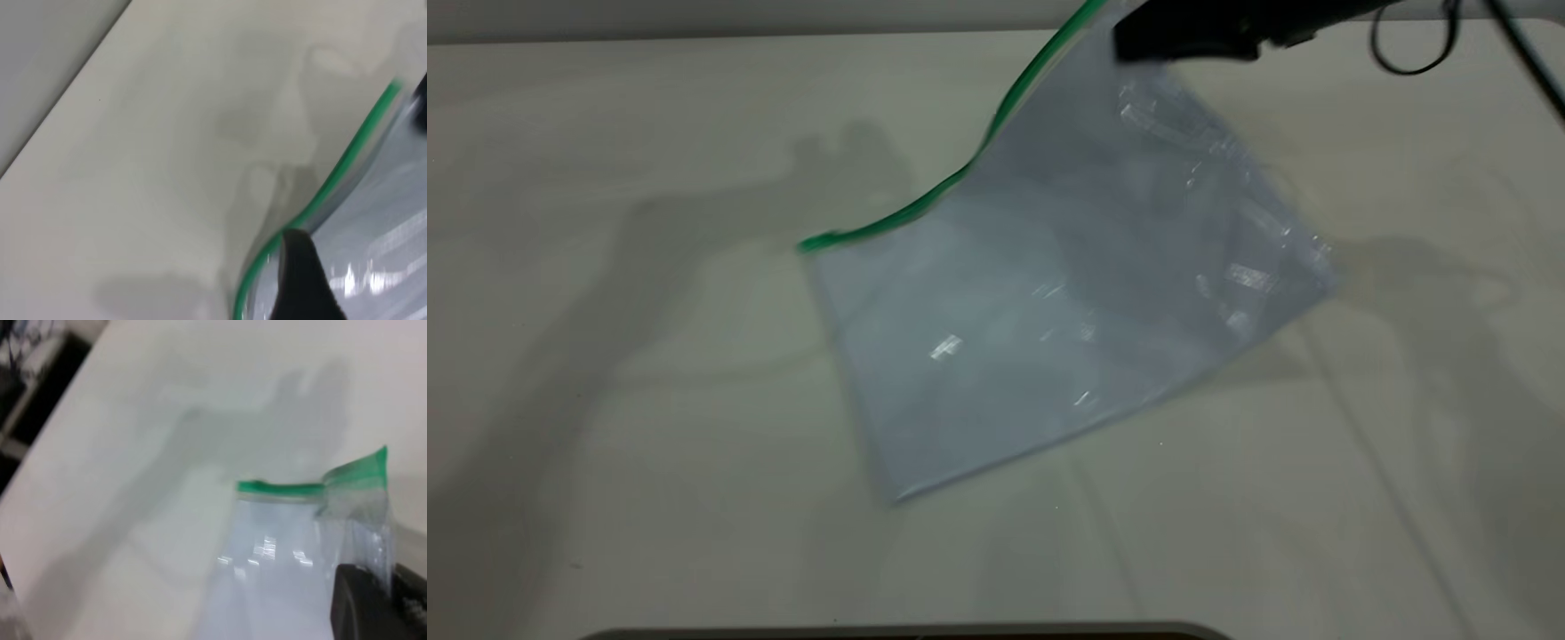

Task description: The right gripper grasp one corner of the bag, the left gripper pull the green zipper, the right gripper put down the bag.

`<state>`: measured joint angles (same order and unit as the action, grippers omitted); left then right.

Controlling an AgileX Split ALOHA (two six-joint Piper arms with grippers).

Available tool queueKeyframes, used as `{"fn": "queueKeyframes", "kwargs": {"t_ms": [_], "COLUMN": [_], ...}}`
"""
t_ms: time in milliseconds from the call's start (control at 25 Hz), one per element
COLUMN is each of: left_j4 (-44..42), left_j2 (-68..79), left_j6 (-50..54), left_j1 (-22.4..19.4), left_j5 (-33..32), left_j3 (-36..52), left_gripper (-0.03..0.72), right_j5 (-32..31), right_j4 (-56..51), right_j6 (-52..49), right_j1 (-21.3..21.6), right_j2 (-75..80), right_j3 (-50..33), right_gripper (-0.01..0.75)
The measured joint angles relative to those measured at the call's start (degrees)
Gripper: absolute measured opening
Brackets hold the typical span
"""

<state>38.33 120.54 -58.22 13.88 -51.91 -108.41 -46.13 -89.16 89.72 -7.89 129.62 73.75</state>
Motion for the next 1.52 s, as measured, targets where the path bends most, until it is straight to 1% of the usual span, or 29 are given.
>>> {"fn": "queueKeyframes", "kwargs": {"t_ms": [40,120,240,320,400,480,560,680,800,880,960,1040,1160,1360,1520], "left_j4": [-1.0,-2.8,-4.8,-5.6,-6.9,-9.9,-15.2,-24.9,-33.1,-35.8,-36.2,-36.2,-36.2,-36.3,-36.5], "left_j2": [-1.4,-3.8,-7.3,-9.7,-12.3,-15.6,-19.4,-24.4,-29.3,-33.0,-36.9,-41.6,-48.6,-58.7,-66.0], "left_j6": [1.3,4.3,7.8,9.5,11.9,15.6,21.8,33.6,43.0,46.2,47.6,48.2,48.8,51.1,51.8], "left_j1": [0.0,0.0,0.0,0.0,0.0,0.0,0.0,0.0,0.0,0.0,0.0,0.0,0.0,0.0,0.0], "left_j5": [-1.0,-2.9,-5.8,-7.9,-10.4,-14.0,-15.0,-15.0,-15.0,-15.0,-15.0,-15.0,-15.0,-15.0,-15.0], "left_j3": [0.0,0.0,0.0,0.0,0.0,0.0,0.1,0.2,2.4,5.7,10.1,16.4,27.2,45.6,58.2], "left_gripper": [0.511,0.511,0.511,0.511,0.511,0.511,0.511,0.511,0.511,0.511,0.511,0.511,0.511,0.511,0.511], "right_j5": [1.1,3.4,10.5,15.5,16.2,11.9,5.1,-7.5,-17.1,-21.2,-23.1,-23.7,-24.1,-24.4,-22.5], "right_j4": [1.5,4.8,11.2,16.5,22.3,29.2,35.3,43.0,49.8,54.9,59.0,63.4,69.1,77.6,82.9], "right_j6": [-0.1,-1.4,-3.2,-6.6,-13.0,-20.7,-30.3,-41.8,-49.1,-53.0,-57.4,-61.2,-67.1,-75.5,-80.0], "right_j1": [-0.5,-0.7,-0.7,-0.6,0.0,0.5,0.4,-0.3,-0.3,-0.3,-0.3,-0.3,-0.3,-0.3,-0.3], "right_j2": [0.0,-0.4,-2.8,-5.1,-8.4,-13.7,-19.6,-29.0,-38.4,-43.7,-49.4,-54.9,-63.4,-76.7,-84.0], "right_j3": [0.0,0.0,0.0,0.0,0.0,0.0,0.0,0.0,0.0,0.0,-0.7,-2.7,-8.2,-22.0,-32.3], "right_gripper": [0.096,0.180,0.383,0.506,0.603,0.637,0.631,0.557,0.475,0.438,0.419,0.412,0.412,0.412,0.412]}}
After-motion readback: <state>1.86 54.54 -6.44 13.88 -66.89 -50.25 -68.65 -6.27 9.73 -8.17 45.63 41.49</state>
